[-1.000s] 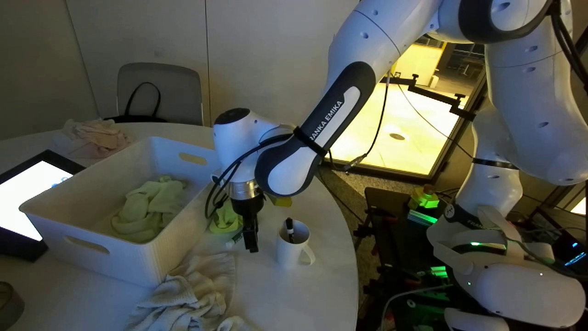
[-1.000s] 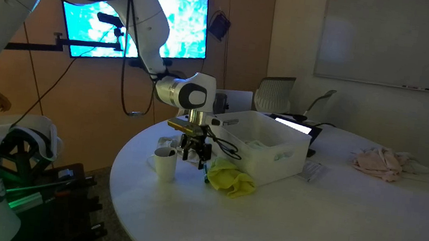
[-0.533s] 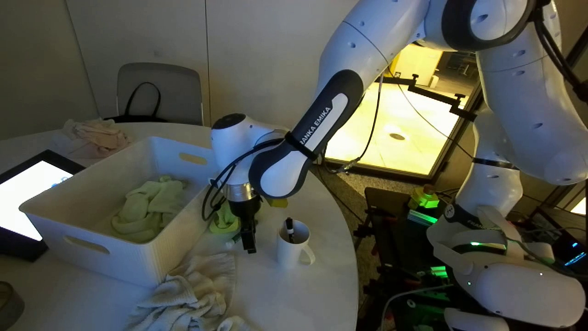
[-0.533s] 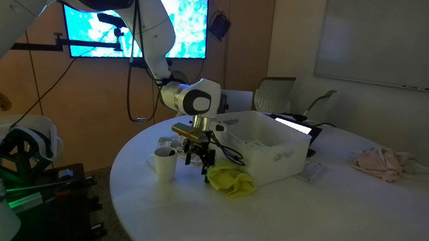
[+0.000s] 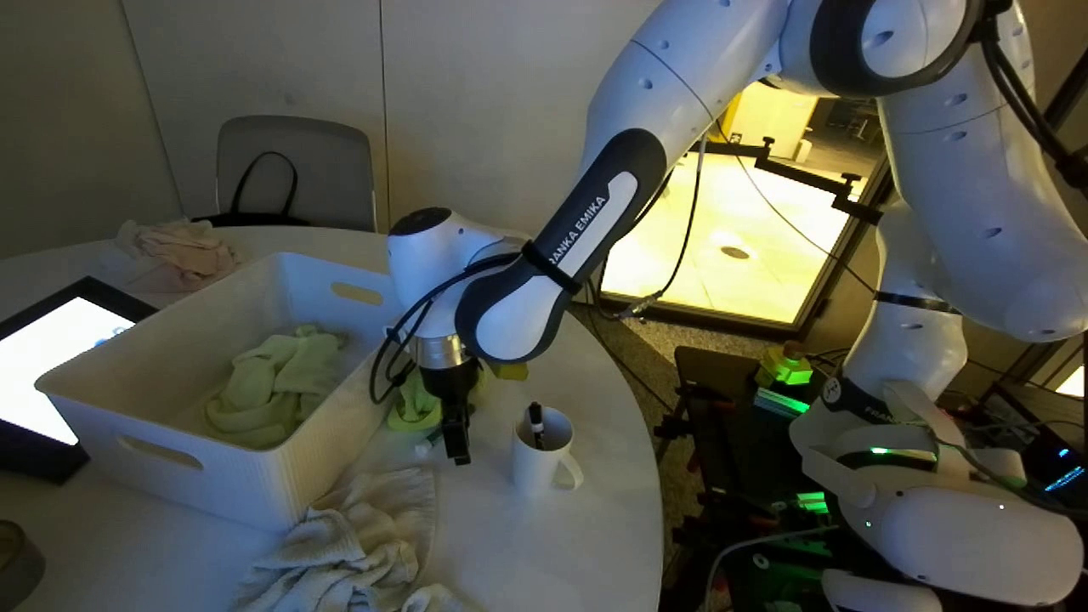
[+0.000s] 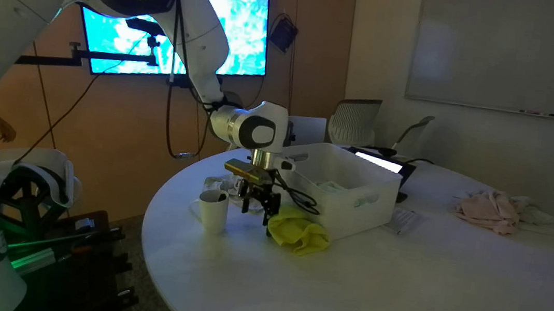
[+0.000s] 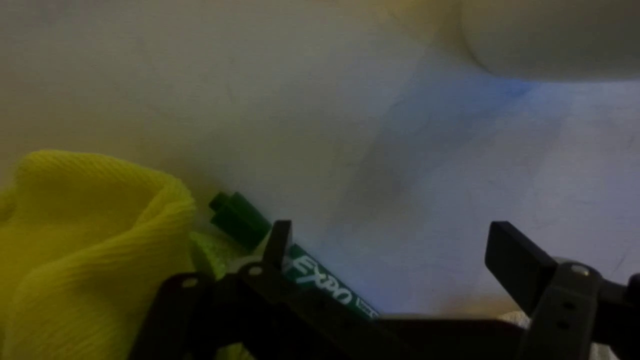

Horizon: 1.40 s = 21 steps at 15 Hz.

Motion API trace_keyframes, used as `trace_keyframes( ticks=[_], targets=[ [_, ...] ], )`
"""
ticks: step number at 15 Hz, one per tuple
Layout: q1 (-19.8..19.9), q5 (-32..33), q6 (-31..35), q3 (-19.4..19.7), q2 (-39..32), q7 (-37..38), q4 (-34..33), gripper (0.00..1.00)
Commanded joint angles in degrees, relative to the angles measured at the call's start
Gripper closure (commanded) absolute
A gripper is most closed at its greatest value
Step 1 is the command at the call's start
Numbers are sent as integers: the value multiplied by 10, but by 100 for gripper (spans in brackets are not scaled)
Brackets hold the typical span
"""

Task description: Put the green towel in the basket, then put the two markers in the cup, then put the other green towel in the basket, then the black tape in the cup, then the white towel in the basket

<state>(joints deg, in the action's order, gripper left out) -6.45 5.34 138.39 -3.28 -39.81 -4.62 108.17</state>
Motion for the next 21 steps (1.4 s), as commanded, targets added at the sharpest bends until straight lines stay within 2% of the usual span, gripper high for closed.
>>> trace_keyframes(
  ticks=[1, 17, 18, 19, 21],
  targets=[
    [11, -7, -7, -11, -11, -15, -20, 0],
    [31, -10, -35, -8, -73, -27, -95, 0],
    [32, -12, -38, -9, -73, -27, -97, 25],
    [32, -12, -40, -8, -73, -26, -99, 26],
    [31, -10, -46, -7, -66, -23, -96, 41]
  ],
)
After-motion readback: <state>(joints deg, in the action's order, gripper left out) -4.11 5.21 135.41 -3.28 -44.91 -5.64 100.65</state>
